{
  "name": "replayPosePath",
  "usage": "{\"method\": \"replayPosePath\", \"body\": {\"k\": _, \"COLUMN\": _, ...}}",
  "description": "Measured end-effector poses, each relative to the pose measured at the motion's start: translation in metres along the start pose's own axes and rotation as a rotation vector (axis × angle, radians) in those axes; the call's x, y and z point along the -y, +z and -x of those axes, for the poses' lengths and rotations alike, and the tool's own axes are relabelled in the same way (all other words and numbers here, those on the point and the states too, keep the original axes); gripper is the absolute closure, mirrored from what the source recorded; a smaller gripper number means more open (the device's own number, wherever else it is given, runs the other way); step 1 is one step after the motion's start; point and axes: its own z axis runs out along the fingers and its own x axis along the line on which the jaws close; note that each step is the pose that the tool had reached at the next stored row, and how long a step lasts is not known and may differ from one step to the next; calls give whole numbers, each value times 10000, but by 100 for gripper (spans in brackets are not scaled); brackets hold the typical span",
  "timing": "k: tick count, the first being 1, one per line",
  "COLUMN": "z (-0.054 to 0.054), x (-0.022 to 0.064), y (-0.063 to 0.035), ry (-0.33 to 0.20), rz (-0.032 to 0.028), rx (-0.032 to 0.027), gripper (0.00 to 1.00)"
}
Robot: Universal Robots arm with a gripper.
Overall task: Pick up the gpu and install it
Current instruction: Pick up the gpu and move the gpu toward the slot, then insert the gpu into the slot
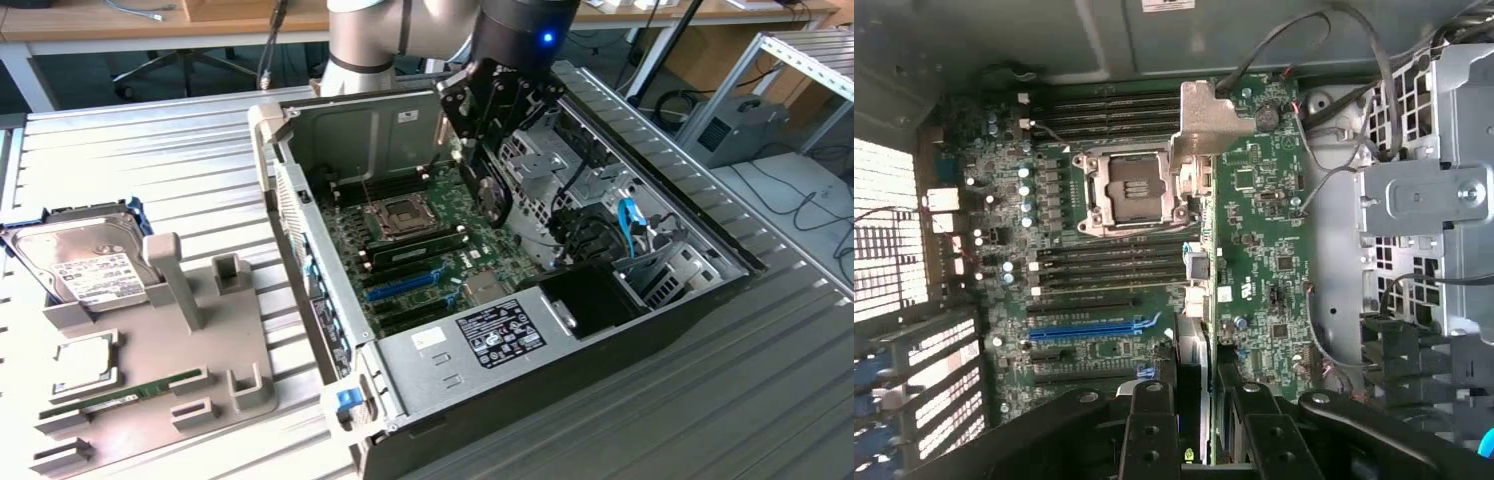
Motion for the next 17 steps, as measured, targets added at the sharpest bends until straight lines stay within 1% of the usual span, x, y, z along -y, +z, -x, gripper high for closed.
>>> {"method": "replayPosePath", "body": {"k": 1, "z": 92, "x": -10, "y": 21, "ry": 2, "rz": -5, "rx": -8, "gripper": 74}}
{"method": "replayPosePath", "body": {"k": 6, "z": 93, "x": -10, "y": 21, "ry": 1, "rz": -4, "rx": -8, "gripper": 74}}
{"method": "replayPosePath", "body": {"k": 8, "z": 93, "x": -10, "y": 21, "ry": -308, "rz": 1, "rx": -18, "gripper": 74}}
{"method": "replayPosePath", "body": {"k": 17, "z": 93, "x": -10, "y": 21, "ry": -704, "rz": 7, "rx": -31, "gripper": 74}}
